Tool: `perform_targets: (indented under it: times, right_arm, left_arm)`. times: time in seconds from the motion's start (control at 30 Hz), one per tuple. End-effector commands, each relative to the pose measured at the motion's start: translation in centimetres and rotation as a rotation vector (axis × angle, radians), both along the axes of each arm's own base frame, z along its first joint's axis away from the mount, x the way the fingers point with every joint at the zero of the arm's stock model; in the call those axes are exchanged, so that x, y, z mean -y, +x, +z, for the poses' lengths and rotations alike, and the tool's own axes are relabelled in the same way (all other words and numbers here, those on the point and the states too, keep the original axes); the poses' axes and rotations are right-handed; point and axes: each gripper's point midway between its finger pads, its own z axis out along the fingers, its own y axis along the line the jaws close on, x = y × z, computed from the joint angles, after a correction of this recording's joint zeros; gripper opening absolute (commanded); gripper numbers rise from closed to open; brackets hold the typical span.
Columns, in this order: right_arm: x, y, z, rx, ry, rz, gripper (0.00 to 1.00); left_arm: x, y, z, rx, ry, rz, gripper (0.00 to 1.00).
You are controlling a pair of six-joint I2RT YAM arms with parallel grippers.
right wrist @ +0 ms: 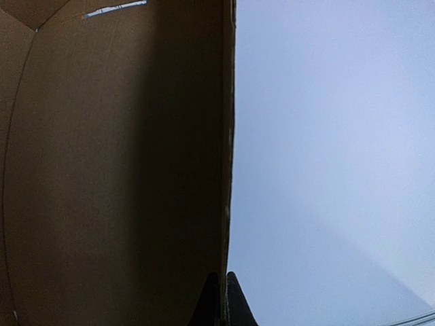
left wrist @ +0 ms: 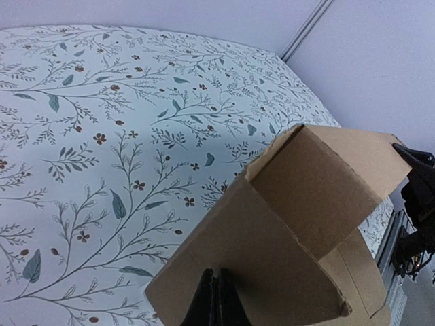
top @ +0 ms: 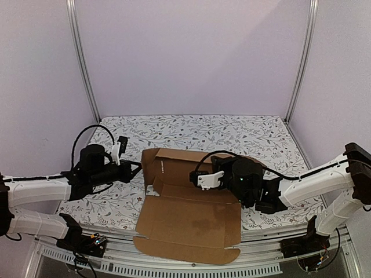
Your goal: Fold the paper box
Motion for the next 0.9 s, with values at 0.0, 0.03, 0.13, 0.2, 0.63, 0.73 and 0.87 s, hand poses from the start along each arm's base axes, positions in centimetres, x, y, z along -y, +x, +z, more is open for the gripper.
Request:
perform_targets:
  times: [0.0, 0.03, 0.13, 0.2, 0.63, 0.73, 0.87]
  right_arm:
    - [0.1, -0.5, -1.1, -0.022, -0.001, -0.002, 0.0]
    - [0.1, -0.6, -1.1, -0.023, 0.0, -0.002, 0.0]
    - [0.2, -0.6, -1.3, -0.027, 0.0, -0.007, 0.0]
    - [0.4, -0.6, -1.5, -0.031, -0.002, -0.01, 0.0]
    - [0.2, -0.5, -1.8, -0.036, -0.006, -0.013, 0.0]
    - [0.1, -0.5, -1.9, -0.038, -0.003, -0.011, 0.0]
    - [0.0, -0.6, -1.8, -0.041, 0.005, -0.008, 0.0]
  left_arm:
    - [1.6, -0.2, -0.1, 0.018, -0.012, -0.111, 0.0]
    - [1.8, -0.1, -0.3, 0.016, -0.009, -0.118, 0.0]
    - [2.4, -0.1, -0.3, 0.013, -0.022, -0.154, 0.0]
    - [2.8, -0.2, -0.2, 0.012, -0.033, -0.178, 0.0]
    - [3.9, 0.2, 2.2, 0.056, -0.065, -0.223, 0.0]
    - [4.0, 0.6, 2.5, 0.06, -0.062, -0.22, 0.0]
    - [4.3, 0.9, 2.3, 0.052, -0.058, -0.226, 0.0]
